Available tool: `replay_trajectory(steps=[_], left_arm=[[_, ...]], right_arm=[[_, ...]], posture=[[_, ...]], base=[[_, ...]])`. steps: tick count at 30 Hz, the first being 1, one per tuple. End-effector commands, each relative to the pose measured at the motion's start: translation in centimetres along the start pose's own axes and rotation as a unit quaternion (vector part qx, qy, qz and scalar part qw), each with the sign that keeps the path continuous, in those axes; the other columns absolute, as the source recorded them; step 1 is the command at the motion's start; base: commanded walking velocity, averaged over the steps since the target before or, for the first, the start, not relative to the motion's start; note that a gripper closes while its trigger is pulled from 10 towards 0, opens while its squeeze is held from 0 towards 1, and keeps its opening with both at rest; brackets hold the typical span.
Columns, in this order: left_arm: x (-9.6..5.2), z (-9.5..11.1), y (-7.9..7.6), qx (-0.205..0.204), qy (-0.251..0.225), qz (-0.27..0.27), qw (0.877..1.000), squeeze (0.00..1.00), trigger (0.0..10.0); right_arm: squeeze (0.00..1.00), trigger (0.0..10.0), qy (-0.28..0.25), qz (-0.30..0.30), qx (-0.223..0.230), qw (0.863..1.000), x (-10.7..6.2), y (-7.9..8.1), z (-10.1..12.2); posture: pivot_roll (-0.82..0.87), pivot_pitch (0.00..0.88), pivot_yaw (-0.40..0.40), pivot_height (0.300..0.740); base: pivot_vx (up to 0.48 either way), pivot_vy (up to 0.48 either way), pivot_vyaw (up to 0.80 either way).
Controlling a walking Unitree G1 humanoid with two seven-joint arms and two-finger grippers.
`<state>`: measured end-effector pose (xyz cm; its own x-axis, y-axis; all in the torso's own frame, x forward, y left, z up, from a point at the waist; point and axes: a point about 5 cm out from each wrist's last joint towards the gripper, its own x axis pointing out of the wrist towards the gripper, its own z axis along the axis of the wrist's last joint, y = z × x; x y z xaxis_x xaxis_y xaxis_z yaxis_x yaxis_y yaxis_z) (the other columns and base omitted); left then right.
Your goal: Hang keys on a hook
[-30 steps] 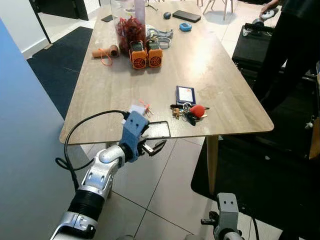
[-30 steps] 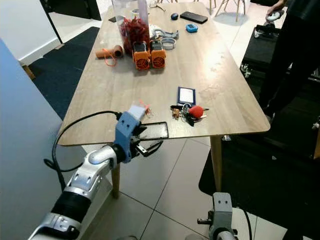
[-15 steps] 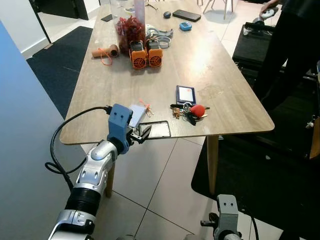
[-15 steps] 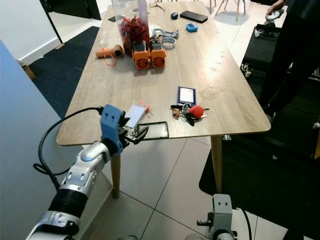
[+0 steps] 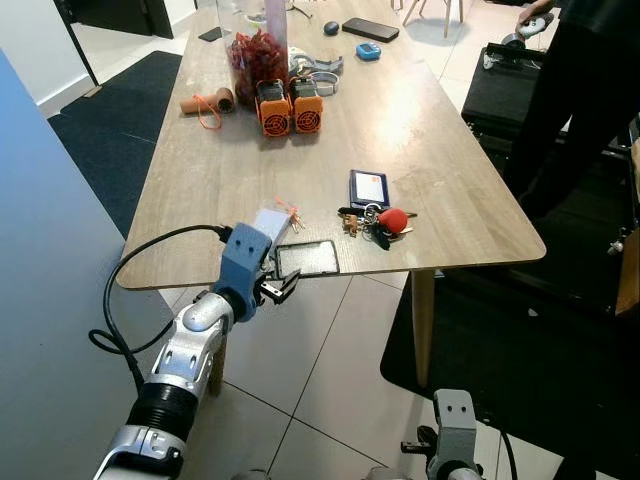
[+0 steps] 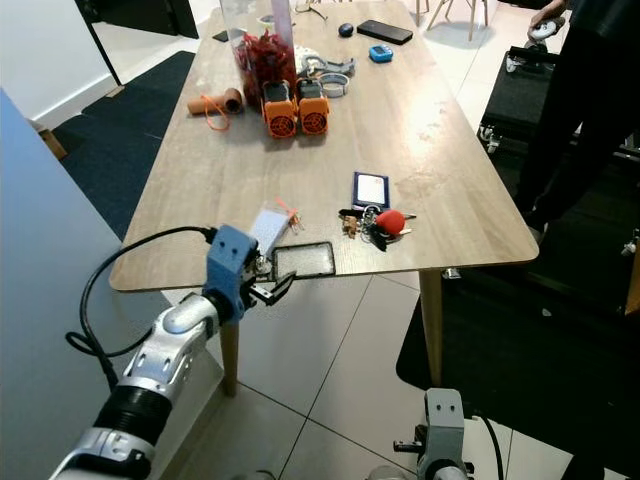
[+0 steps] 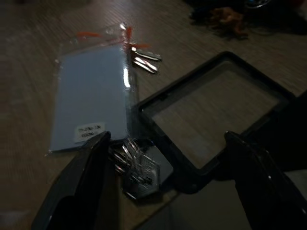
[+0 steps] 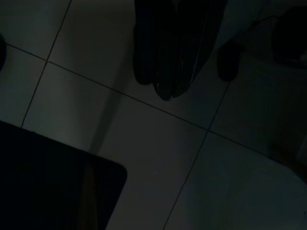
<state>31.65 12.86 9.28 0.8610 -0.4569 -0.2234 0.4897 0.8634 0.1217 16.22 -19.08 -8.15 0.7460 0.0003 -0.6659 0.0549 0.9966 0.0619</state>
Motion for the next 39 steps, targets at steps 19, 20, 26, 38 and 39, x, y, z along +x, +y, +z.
replay_trajectory(steps=[19,20,26,38,39], left_arm=[[0.0,-0.3,0.8,0.003,0.035,0.002,0.999,0.00,0.0],[0.0,-0.2,0.8,0.002,0.033,0.002,0.999,0.00,0.0],[0.1,0.0,1.0,0.004,0.030,0.004,1.000,0.00,0.0],[0.3,3.7,0.6,-0.034,-0.072,-0.046,0.996,0.00,10.0],[0.3,4.4,0.5,-0.046,-0.095,-0.051,0.993,0.00,10.0]], right_arm=[[0.00,10.0,0.003,-0.003,0.008,1.000,-0.1,0.0,-0.3],[0.00,10.0,0.003,-0.002,0.007,1.000,-0.1,0.0,-0.2],[0.00,10.0,0.002,-0.003,0.007,1.000,0.0,0.0,-0.1],[0.00,10.0,0.000,-0.005,0.008,1.000,0.0,-0.1,0.1],[0.00,10.0,0.000,-0.006,0.008,1.000,0.0,-0.1,0.1]], posture=[[0.05,0.084,0.026,0.740],[0.05,0.084,0.026,0.740],[0.05,0.082,0.026,0.740],[0.05,0.078,0.023,0.740],[0.05,0.078,0.024,0.740]], base=[[0.000,0.000,0.00],[0.000,0.000,0.00],[0.000,0.000,0.00],[0.000,0.000,0.00],[0.000,0.000,0.00]])
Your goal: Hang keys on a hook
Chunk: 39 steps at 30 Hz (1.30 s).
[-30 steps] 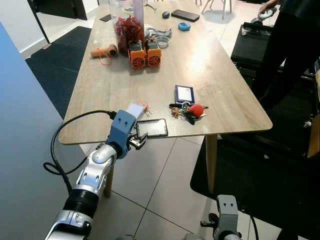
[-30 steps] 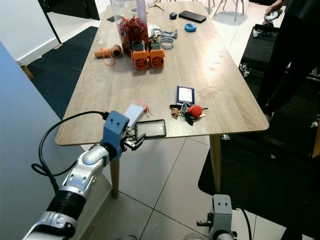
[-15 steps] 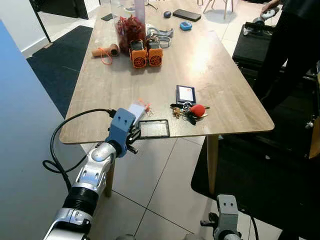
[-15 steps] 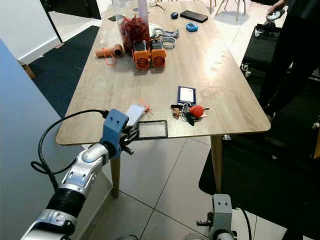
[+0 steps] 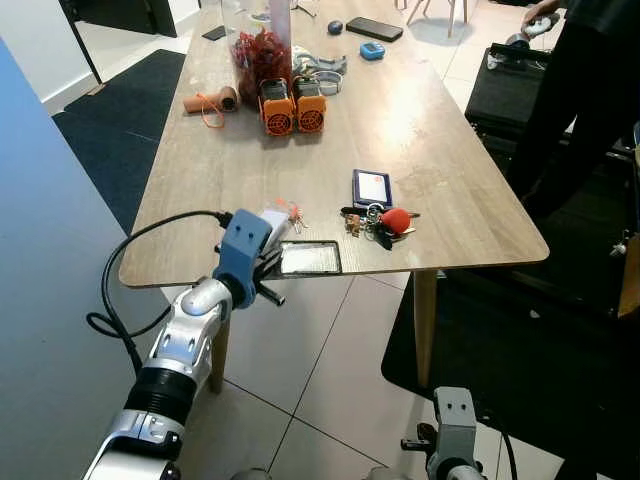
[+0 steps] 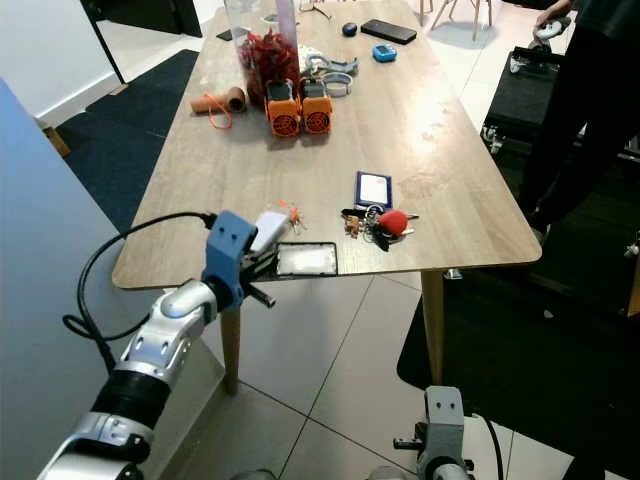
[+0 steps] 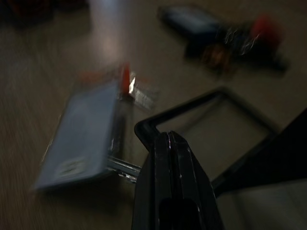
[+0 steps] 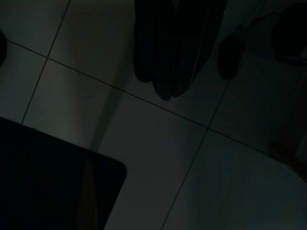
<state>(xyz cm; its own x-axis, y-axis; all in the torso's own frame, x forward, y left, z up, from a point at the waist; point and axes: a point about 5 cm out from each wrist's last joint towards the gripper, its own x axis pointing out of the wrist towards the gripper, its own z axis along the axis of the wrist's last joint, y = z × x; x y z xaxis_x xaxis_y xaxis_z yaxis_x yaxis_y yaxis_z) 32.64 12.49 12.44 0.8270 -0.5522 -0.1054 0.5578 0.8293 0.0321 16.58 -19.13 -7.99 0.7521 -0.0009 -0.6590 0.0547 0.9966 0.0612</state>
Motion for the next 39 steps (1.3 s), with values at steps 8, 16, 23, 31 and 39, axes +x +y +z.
replay_trajectory(steps=[8,16,23,31,39], left_arm=[[0.0,4.2,-0.9,-0.088,-0.136,-0.046,0.986,0.00,0.0],[0.0,5.5,-1.5,-0.128,-0.165,-0.074,0.975,0.00,10.0],[0.2,5.3,-2.8,-0.121,-0.149,-0.093,0.977,0.00,10.0],[1.5,4.9,-3.2,-0.057,-0.091,-0.046,0.993,0.00,10.0],[2.3,4.8,-3.0,0.066,-0.045,-0.033,0.996,0.00,10.0]], right_arm=[[0.00,10.0,0.005,-0.006,0.009,1.000,-0.2,-0.2,-0.3],[0.00,10.0,0.005,-0.007,0.007,1.000,-0.2,-0.3,-0.4],[0.00,10.0,0.004,-0.008,0.007,1.000,-0.2,-0.4,-0.3],[0.00,10.0,0.006,-0.007,0.007,1.000,-0.3,-0.3,-0.6],[0.00,10.0,0.005,-0.009,0.012,1.000,-0.3,-0.1,-0.6]], posture=[[0.04,0.075,0.025,0.740],[0.04,0.054,0.025,0.740],[0.04,0.054,0.029,0.740],[0.04,0.059,0.029,0.740],[0.04,0.062,0.040,0.740]], base=[[0.000,0.000,0.00],[0.000,0.000,0.00],[0.000,0.000,0.00],[0.000,0.000,0.00],[0.000,0.000,0.00]])
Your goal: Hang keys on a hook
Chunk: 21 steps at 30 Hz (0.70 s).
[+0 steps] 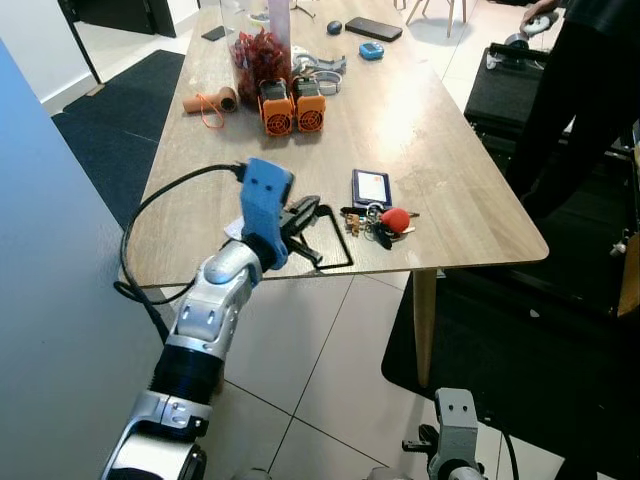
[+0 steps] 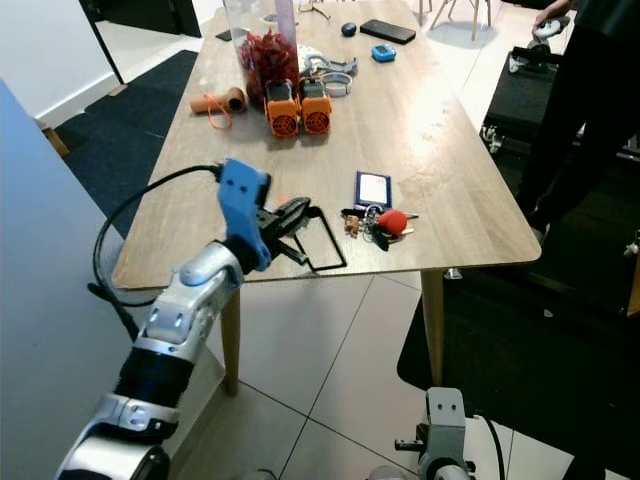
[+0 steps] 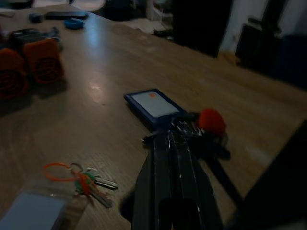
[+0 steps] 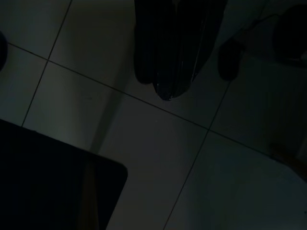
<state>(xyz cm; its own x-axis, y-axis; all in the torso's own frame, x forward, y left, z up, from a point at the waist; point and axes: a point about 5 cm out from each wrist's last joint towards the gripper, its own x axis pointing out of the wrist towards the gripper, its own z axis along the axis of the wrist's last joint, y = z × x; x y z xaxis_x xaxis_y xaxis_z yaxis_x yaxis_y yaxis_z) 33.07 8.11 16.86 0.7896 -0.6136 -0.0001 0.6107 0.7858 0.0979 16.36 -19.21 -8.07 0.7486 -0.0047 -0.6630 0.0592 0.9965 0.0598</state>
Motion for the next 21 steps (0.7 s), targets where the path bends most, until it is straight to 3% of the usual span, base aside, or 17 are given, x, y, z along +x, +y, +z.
replay_trajectory(steps=[1,5,9,12,15,17,18,21], left_arm=[[-0.1,0.0,0.3,0.031,0.010,-0.002,0.999,0.00,10.0],[0.1,-0.1,0.4,0.076,0.031,0.012,0.997,0.00,10.0],[0.3,0.0,0.6,0.066,0.033,0.025,0.997,0.00,10.0],[0.3,0.5,0.7,0.035,0.014,0.022,0.999,0.00,10.0],[0.1,2.3,0.4,-0.043,-0.053,-0.016,0.998,0.00,10.0],[-0.1,3.1,0.2,-0.061,-0.081,-0.034,0.994,0.00,10.0],[-0.6,4.9,-0.5,-0.101,-0.134,-0.078,0.983,0.00,10.0],[-0.8,5.9,-0.9,-0.126,-0.158,-0.104,0.974,0.00,10.0]], right_arm=[[0.00,10.0,0.003,-0.007,0.011,1.000,-0.2,0.0,-0.4],[0.00,10.0,0.005,-0.008,0.012,1.000,-0.3,-0.1,-0.5],[0.00,10.0,0.004,-0.009,0.014,1.000,-0.2,0.0,-0.5],[0.00,10.0,0.004,-0.009,0.015,1.000,-0.2,0.0,-0.5],[0.00,10.0,0.003,-0.009,0.015,1.000,-0.2,0.0,-0.5],[0.00,10.0,0.003,-0.009,0.015,1.000,-0.2,0.1,-0.5],[0.00,10.0,0.003,-0.009,0.015,1.000,-0.2,0.0,-0.4],[0.00,10.0,0.004,-0.009,0.015,1.000,-0.2,0.0,-0.4]], posture=[[0.04,0.062,0.040,0.740],[0.04,0.062,0.042,0.740],[0.04,0.063,0.044,0.740],[0.04,0.064,0.043,0.740],[0.04,0.064,0.042,0.740],[0.04,0.064,0.042,0.740],[0.04,0.064,0.041,0.740],[0.04,0.064,0.041,0.740]], base=[[0.000,0.000,0.00],[0.000,0.000,0.00],[0.000,0.000,0.00],[0.000,0.000,0.00],[0.000,0.000,0.00],[0.000,0.000,0.00],[0.000,0.000,0.00],[0.000,0.000,0.00]])
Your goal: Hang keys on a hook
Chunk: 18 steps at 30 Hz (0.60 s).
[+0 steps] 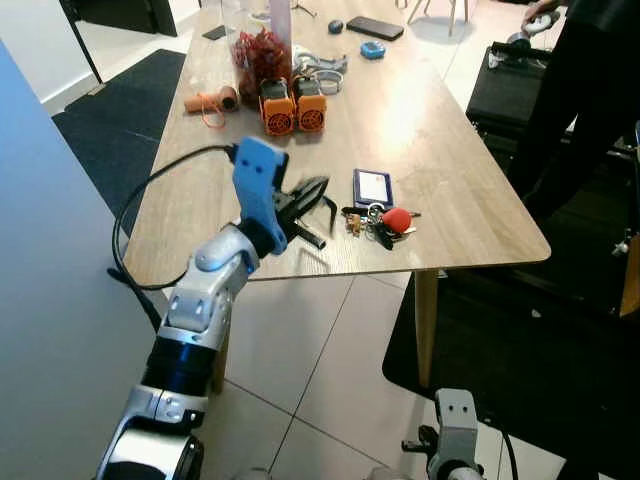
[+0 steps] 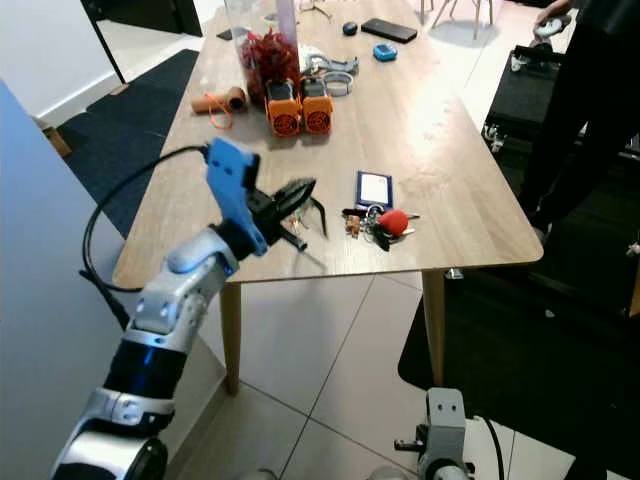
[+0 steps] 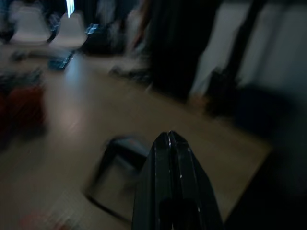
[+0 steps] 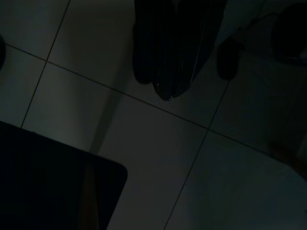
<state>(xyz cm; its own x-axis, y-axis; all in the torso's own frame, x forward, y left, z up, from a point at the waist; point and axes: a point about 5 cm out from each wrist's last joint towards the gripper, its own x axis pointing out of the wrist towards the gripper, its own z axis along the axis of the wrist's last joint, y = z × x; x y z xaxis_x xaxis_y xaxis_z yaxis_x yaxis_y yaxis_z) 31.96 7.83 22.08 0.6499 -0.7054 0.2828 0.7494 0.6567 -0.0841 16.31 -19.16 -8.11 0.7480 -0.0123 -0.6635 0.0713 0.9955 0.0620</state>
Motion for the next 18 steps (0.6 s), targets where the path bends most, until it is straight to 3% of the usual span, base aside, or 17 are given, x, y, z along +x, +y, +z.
replay_trajectory(steps=[1,7,18], left_arm=[[0.2,0.9,-1.0,-0.045,-0.027,-0.038,0.998,0.00,10.0],[0.2,2.7,-2.7,-0.114,-0.070,-0.112,0.985,0.00,10.0],[0.0,3.2,-3.2,-0.130,-0.076,-0.136,0.979,0.00,10.0]], right_arm=[[0.00,10.0,0.003,-0.005,0.011,1.000,-0.2,0.0,-0.4],[0.00,10.0,0.003,-0.005,0.012,1.000,-0.1,0.0,-0.4],[0.00,10.0,0.003,-0.005,0.012,1.000,-0.1,0.1,-0.4]], posture=[[0.04,0.064,0.041,0.740],[0.05,0.065,0.042,0.740],[0.05,0.068,0.042,0.740]], base=[[0.000,0.000,0.00],[0.000,0.000,0.00],[0.000,0.000,0.00]])
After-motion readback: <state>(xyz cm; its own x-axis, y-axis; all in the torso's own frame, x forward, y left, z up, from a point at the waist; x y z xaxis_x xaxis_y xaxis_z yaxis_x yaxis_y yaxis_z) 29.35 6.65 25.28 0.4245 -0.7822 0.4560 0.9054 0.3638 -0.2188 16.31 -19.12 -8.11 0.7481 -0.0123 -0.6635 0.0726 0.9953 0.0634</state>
